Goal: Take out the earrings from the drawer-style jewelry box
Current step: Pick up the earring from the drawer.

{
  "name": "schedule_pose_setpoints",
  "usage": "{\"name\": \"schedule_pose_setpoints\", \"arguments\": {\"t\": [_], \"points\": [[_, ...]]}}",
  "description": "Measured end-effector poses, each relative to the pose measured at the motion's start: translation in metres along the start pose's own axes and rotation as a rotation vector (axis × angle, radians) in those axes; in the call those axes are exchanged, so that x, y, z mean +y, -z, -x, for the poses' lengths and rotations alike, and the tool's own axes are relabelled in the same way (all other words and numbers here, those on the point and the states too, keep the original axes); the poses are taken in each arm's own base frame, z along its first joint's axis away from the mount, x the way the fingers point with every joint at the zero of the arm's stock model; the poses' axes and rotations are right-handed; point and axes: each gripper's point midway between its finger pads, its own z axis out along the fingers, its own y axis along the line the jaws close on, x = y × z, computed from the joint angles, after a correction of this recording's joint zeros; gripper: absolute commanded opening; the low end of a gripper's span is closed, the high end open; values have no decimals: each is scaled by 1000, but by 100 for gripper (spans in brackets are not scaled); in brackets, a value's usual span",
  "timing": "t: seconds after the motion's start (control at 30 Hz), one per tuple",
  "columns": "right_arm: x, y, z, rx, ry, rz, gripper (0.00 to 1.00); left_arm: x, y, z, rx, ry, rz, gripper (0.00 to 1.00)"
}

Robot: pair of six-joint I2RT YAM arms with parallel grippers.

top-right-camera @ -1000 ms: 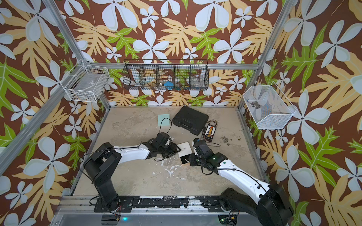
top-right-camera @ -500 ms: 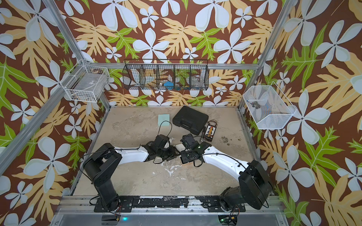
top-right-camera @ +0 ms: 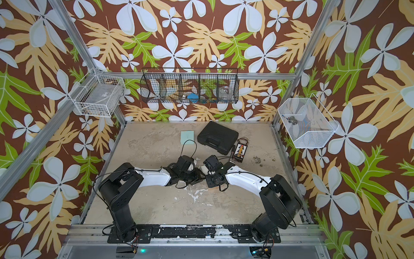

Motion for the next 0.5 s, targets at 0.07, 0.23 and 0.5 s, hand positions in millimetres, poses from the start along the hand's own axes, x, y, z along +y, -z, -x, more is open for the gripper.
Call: {"name": "schedule_pose_setpoints", "arguments": {"t": [0.07,0.23,0.5], "points": [[-1,-2,-2,6,2,-2,22,0,-1,0,-2,-2,-4,40],[0,-6,-1,4,15,-2,22,-1,-2,0,0,-4,-13,40],[-1,-11,2,7,29,-17,22,-1,-2,0,-1,-3,-17,40]]}}
